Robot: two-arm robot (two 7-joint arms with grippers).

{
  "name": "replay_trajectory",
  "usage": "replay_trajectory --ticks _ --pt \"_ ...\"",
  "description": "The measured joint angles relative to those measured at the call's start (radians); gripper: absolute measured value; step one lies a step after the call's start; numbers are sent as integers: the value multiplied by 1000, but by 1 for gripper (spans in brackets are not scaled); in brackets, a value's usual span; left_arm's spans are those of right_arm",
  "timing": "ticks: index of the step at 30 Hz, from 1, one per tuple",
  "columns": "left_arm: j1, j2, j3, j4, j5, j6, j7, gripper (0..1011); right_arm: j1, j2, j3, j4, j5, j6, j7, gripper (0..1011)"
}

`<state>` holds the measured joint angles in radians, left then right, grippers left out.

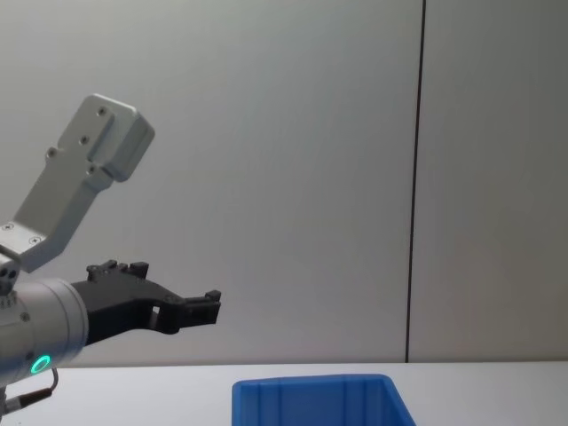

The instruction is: Pick up the two dolls from the table and place them into the box.

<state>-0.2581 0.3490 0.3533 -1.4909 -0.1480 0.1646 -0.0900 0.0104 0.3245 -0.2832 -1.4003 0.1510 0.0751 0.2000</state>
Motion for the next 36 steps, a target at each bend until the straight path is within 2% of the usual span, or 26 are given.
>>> replay_trajectory --ticks 12,29,36 --pt "0 0 0 0 0 0 0 1001 33 -35 -18 64 -24 -25 -12 1004" --pt "0 0 0 0 0 0 0 1001 81 -70 -22 156 -15 -34 -17 1003" --pt "0 0 0 0 0 0 0 1001 99 -79 -21 190 -7 -42 2 875"
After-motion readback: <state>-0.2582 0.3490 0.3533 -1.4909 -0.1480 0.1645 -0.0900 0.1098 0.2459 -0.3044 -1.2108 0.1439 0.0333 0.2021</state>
